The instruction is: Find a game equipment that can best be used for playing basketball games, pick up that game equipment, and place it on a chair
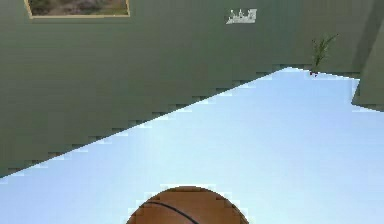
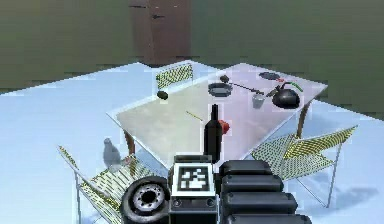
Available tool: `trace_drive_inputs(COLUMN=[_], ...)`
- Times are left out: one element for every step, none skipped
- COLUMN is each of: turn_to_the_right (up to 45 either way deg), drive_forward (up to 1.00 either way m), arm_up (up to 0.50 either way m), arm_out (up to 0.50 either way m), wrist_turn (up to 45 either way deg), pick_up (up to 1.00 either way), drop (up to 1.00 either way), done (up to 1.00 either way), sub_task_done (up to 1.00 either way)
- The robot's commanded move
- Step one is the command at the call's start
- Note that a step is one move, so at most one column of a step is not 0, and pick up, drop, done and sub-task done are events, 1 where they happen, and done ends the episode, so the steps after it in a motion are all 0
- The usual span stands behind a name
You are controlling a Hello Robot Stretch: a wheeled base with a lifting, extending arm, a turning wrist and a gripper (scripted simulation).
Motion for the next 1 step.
trace_drive_inputs(turn_to_the_right=[45.0], drive_forward=[0.00], arm_up=[0.00], arm_out=[0.00], wrist_turn=[0.0], pick_up=[0.00], drop=[0.00], done=[0.00], sub_task_done=[0.00])
